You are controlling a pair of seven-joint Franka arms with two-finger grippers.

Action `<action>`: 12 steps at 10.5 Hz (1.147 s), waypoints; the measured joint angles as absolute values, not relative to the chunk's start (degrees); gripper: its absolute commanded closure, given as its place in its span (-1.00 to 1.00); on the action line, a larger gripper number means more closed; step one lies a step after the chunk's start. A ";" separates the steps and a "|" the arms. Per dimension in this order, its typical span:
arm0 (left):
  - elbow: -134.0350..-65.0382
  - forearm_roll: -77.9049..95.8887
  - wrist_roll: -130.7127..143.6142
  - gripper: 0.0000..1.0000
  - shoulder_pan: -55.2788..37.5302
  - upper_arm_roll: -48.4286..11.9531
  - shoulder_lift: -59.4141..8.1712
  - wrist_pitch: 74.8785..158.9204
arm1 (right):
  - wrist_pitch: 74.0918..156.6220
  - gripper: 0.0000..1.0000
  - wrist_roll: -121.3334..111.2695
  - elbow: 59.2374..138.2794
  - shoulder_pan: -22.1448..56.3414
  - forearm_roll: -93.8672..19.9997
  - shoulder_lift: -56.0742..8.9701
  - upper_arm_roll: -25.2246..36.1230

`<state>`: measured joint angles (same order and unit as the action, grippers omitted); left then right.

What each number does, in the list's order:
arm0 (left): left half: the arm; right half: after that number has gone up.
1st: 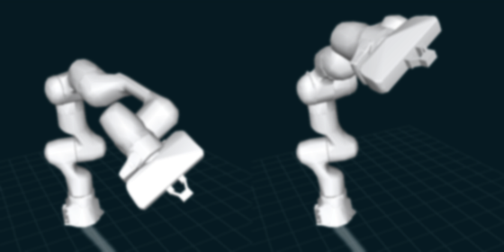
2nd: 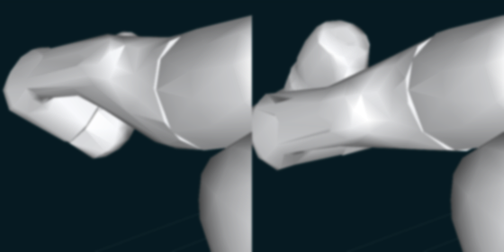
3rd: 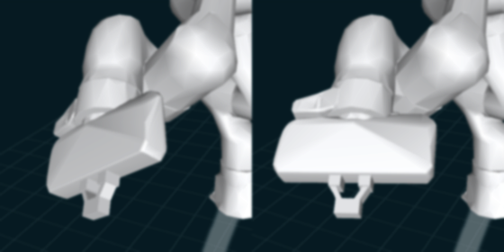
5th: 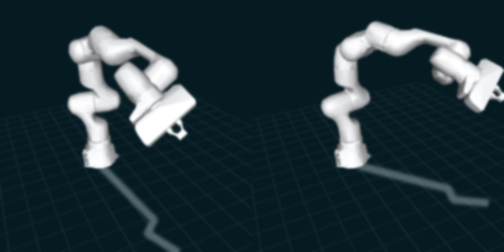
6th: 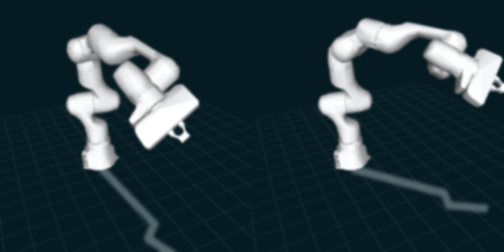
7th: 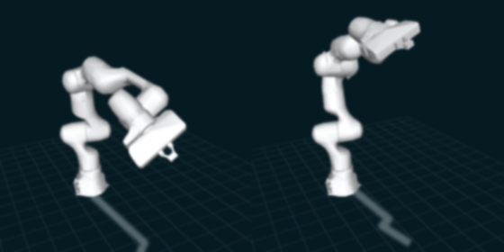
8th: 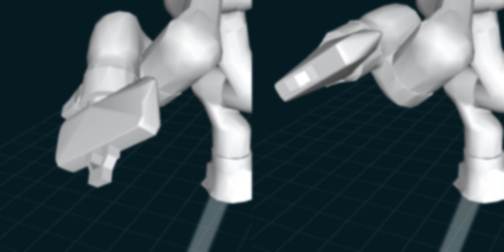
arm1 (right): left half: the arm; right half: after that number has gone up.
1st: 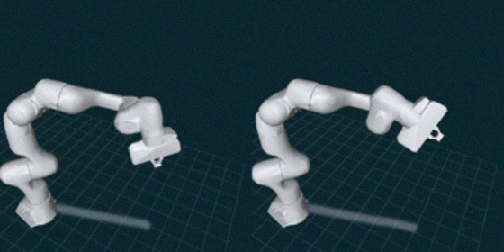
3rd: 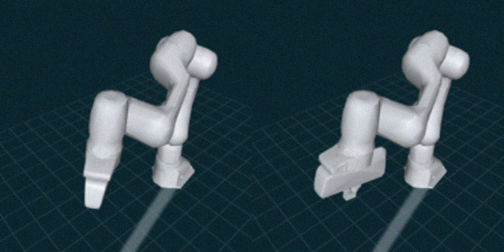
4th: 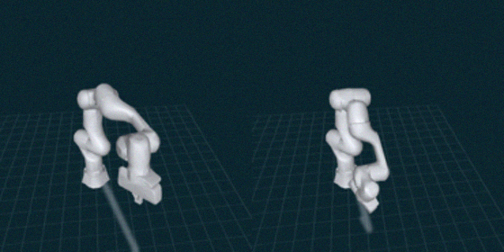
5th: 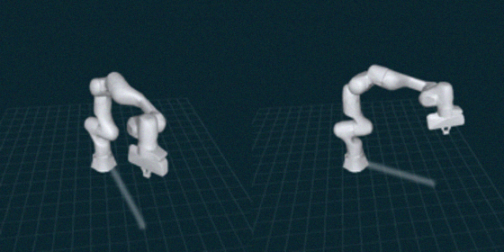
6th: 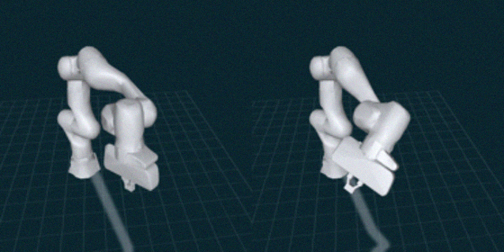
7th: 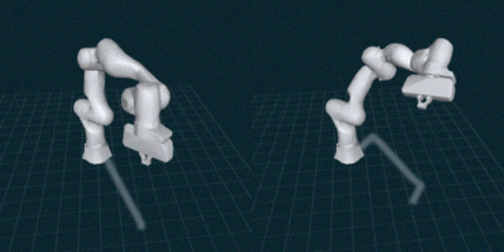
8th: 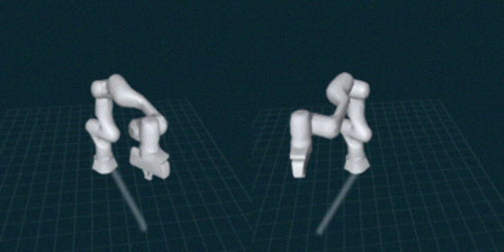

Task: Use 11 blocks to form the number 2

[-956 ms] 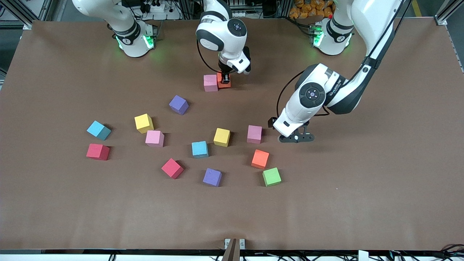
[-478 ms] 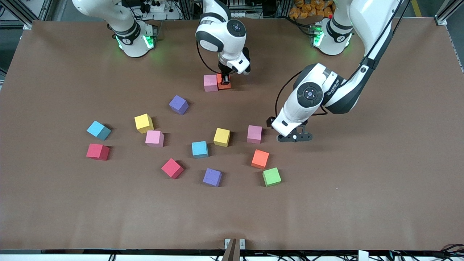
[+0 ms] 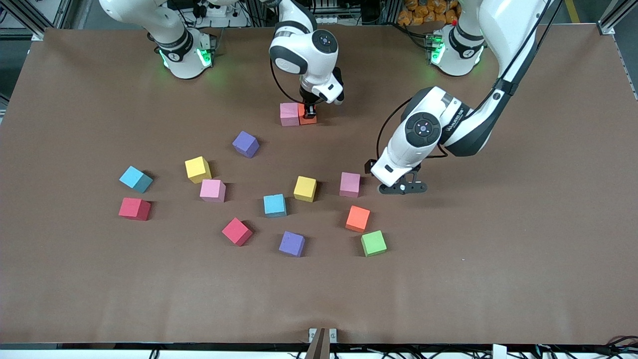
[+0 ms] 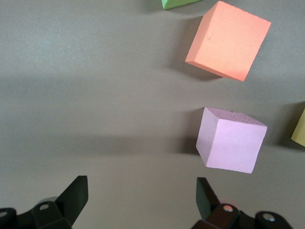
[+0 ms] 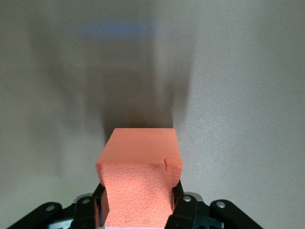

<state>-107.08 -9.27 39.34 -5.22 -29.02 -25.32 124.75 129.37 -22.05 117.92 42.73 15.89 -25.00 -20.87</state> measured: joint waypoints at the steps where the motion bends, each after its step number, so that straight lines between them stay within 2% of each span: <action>1: -107.08 -9.39 39.35 -1.00 -5.23 -29.02 -25.33 124.75 | 129.46 1.00 -22.05 118.01 42.63 16.07 -25.11 -20.85; 5: -107.07 -9.92 39.35 -1.00 -5.24 -29.02 -25.36 124.85 | 129.79 1.00 -22.05 118.06 42.44 16.88 -25.60 -20.85; 6: -106.92 -9.93 39.34 -1.00 -5.38 -29.01 -25.59 125.52 | 129.80 0.26 -22.04 118.06 42.44 16.89 -25.61 -20.85; 7: -106.44 -9.93 39.90 -1.00 -5.93 -28.98 -26.33 126.47 | 129.81 -0.99 -21.80 118.06 42.43 16.89 -25.61 -20.85; 12: -103.95 -11.73 43.00 -1.00 -7.87 -28.88 -31.90 135.17 | 130.11 -1.00 -19.63 118.06 42.35 16.89 -25.85 -20.84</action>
<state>-103.95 -11.73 43.00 -7.87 -28.88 -31.90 135.17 130.11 -19.63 118.06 42.35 16.89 -25.85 -20.84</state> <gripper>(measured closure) 0.000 0.013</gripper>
